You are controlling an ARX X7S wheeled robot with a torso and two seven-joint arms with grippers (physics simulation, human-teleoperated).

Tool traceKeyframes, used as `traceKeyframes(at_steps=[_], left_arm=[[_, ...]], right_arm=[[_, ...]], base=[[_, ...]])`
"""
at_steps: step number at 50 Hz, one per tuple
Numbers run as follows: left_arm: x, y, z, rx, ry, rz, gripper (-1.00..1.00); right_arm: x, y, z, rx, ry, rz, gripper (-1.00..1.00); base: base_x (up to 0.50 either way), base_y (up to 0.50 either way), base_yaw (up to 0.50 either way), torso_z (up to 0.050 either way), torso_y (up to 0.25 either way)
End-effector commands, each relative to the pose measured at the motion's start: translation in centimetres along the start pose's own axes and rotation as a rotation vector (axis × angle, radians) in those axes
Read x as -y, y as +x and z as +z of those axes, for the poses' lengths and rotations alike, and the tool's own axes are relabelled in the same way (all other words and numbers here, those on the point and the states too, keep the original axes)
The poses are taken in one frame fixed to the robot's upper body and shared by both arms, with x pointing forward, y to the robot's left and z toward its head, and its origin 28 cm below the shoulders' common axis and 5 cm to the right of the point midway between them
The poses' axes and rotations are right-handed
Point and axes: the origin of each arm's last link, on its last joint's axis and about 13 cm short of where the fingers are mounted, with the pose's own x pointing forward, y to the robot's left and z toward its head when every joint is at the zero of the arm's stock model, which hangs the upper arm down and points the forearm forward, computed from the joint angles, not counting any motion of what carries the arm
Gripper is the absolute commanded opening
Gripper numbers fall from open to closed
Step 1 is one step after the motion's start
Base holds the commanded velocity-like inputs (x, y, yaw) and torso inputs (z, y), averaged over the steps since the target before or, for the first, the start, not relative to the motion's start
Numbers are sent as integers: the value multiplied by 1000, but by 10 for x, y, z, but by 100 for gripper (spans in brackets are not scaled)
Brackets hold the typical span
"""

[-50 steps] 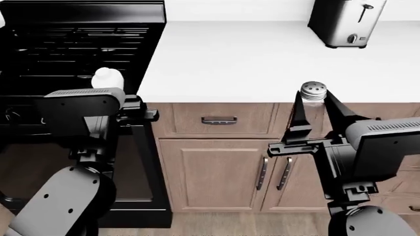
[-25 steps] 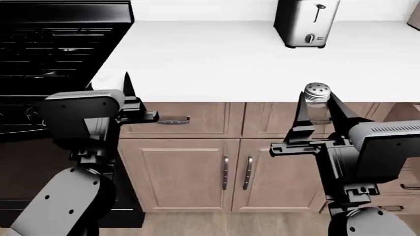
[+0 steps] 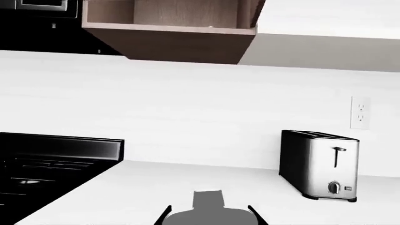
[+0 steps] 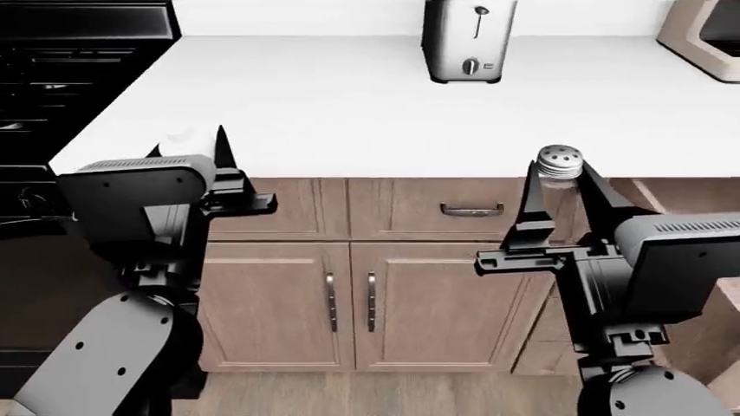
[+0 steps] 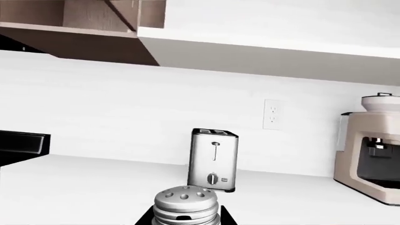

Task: Pick and place the shaker into the drawer. Then close the cabinet.

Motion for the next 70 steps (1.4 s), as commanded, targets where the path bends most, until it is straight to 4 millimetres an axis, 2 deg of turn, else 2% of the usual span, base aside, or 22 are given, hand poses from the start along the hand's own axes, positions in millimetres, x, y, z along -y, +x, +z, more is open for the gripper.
traceKeyframes(at_steps=[1,10,33,70], left_arm=[[0,0,0,0,-9,3,-100],[0,0,0,0,-8,4,-100],[0,3,20,45,-29,13,-100],[1,2,24,49,-24,3,-100]], right_arm=[[1,-1,-1,5,-7,-6,-100],[1,-2,2,12,-10,-5,-100],[4,-4,22,59,-39,-10,-100],[5,-6,16,51,-18,-12,-100]], base=[[0,-500,0,0,0],[0,-500,0,0,0],[0,-500,0,0,0],[0,-500,0,0,0]])
